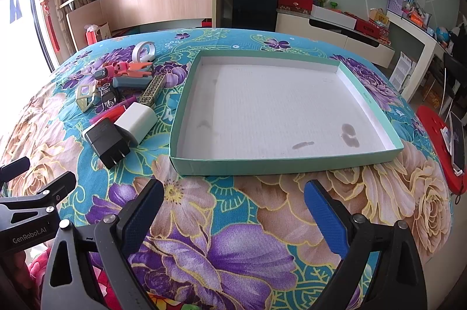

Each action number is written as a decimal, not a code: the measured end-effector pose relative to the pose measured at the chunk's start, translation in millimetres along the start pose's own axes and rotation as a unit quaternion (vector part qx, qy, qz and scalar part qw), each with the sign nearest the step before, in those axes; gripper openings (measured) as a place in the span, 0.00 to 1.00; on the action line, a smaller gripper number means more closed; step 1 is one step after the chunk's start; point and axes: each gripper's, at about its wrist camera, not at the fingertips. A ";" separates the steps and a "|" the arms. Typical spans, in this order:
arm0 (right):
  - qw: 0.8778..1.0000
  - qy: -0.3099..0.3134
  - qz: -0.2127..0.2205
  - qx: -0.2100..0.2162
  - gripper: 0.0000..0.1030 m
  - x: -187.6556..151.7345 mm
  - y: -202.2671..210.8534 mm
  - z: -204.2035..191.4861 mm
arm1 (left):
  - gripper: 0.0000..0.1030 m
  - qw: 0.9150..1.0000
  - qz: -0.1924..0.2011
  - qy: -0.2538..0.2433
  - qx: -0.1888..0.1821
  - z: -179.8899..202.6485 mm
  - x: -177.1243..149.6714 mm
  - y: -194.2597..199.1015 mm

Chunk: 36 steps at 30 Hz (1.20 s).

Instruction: Organize rigid objects

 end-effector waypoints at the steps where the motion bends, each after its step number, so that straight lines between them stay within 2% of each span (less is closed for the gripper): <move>1: 1.000 0.000 0.000 0.000 0.94 0.0 -0.1 0.0 | 1.00 1.000 0.000 0.000 0.000 0.0 0.1 0.1; 28: 1.000 0.000 -0.005 0.005 0.94 0.4 -1.9 0.1 | 1.00 1.000 -0.013 0.002 -0.007 -0.9 2.4 -4.3; 31: 1.000 0.004 -0.001 0.020 0.94 4.5 2.0 -2.4 | 1.00 0.999 -0.021 0.013 -0.030 -4.7 7.9 -8.3; 36: 0.998 0.002 -0.009 0.063 0.94 17.1 0.5 -13.7 | 1.00 0.999 -0.015 0.018 -0.038 -13.4 20.8 -15.4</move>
Point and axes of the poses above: each gripper's, at about its wrist camera, not at the fingertips, and y roughly against the way its jaws point, z to its right, x to its top, and after that the axes turned 5 degrees about z, right-handed
